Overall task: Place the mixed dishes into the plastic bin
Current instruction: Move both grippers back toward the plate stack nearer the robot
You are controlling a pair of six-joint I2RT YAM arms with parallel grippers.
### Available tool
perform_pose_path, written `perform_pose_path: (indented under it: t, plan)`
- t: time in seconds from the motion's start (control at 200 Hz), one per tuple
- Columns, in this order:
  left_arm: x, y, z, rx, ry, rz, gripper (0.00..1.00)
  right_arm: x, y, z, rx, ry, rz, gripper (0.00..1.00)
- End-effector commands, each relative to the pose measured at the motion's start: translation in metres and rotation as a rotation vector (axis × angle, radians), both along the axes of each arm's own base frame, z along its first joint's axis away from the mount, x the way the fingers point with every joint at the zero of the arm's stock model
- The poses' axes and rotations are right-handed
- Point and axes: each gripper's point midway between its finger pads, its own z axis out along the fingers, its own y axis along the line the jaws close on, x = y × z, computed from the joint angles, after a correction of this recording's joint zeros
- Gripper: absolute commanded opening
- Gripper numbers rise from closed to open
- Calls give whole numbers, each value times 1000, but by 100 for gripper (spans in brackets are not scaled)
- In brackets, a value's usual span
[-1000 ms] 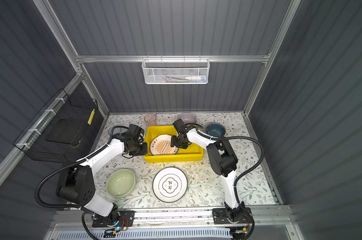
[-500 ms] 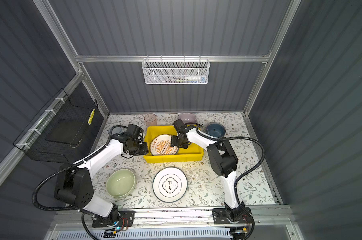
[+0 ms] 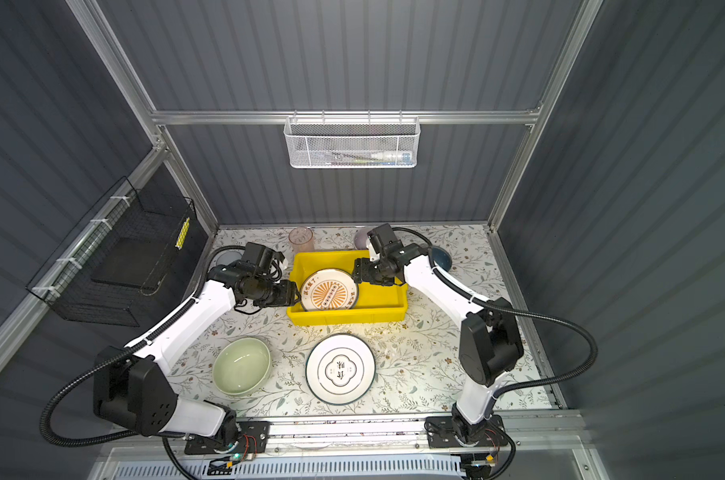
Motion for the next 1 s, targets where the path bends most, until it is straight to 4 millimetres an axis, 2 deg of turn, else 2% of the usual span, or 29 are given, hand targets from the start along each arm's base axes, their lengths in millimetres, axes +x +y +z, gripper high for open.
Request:
perform_pose_path:
  t: [0.0, 0.18, 0.245, 0.34, 0.525, 0.615, 0.725, 0.74, 0.78, 0.856, 0.996]
  plan:
    - [-18, -10, 22, -62, -1, -102, 67, -19, 3, 13, 61, -5, 56, 74]
    - [-43, -8, 24, -69, 34, -147, 67, -40, -3, 27, 134, -26, 52, 75]
    - [-52, -11, 23, -85, 34, -159, 65, -53, 2, 33, 203, -25, 85, 75]
    - [-67, -19, 20, -99, 40, -181, 63, -68, -1, 27, 244, -18, 83, 74]
    - [-96, -36, -1, -65, 99, -202, 58, -100, -20, 13, 211, 0, 66, 71]
    - [-107, -41, -13, -77, 126, -207, 51, -111, -36, 1, 155, -19, 28, 69]
    - [-113, -37, -22, -58, 120, -201, 50, -126, -49, -24, 141, -3, -23, 66]
    - [-113, -36, -23, -53, 125, -197, 50, -129, -50, -20, 157, -16, -25, 65]
    - [-115, -33, -28, -36, 142, -183, 50, -134, -54, -27, 159, -3, -40, 65]
    - [-119, -29, -40, -19, 185, -152, 48, -145, -60, -46, 141, 38, -61, 63]
    - [-129, -36, -62, -30, 221, -151, 45, -166, -66, -80, 108, 120, -67, 58]
